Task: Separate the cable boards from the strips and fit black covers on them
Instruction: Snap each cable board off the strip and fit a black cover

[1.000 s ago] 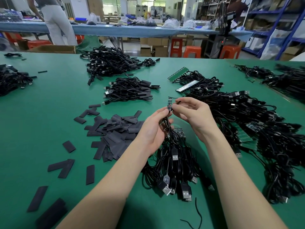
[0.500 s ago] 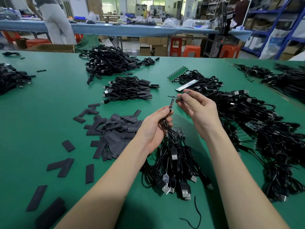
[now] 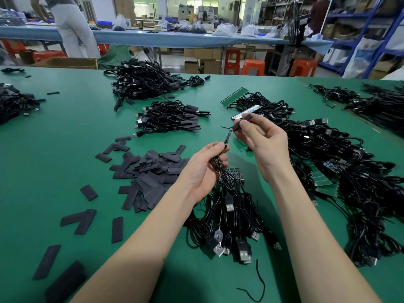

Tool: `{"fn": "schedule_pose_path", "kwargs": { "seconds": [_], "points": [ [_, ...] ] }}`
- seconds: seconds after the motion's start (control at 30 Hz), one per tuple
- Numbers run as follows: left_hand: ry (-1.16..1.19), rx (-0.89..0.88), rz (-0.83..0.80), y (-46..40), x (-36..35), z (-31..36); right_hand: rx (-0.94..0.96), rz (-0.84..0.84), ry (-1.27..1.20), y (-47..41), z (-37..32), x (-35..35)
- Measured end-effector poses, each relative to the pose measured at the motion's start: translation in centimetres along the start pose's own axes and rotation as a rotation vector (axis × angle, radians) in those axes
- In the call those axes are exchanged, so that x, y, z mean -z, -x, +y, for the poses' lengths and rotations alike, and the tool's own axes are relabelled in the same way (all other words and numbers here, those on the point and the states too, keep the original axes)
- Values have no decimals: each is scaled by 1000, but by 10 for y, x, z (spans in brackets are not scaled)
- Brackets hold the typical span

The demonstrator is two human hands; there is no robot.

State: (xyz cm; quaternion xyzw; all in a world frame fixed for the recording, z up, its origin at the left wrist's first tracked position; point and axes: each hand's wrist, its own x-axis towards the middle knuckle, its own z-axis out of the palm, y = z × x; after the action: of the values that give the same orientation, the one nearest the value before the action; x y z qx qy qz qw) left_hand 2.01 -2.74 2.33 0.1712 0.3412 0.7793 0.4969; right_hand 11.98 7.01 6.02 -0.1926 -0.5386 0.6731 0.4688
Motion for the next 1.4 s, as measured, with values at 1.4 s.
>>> {"fn": "schedule_pose_path", "kwargs": {
  "seconds": [1.4],
  "points": [
    [-641,-222,-206,2,16,28,-198,-254,-50,3,-21,34]
  ]
}}
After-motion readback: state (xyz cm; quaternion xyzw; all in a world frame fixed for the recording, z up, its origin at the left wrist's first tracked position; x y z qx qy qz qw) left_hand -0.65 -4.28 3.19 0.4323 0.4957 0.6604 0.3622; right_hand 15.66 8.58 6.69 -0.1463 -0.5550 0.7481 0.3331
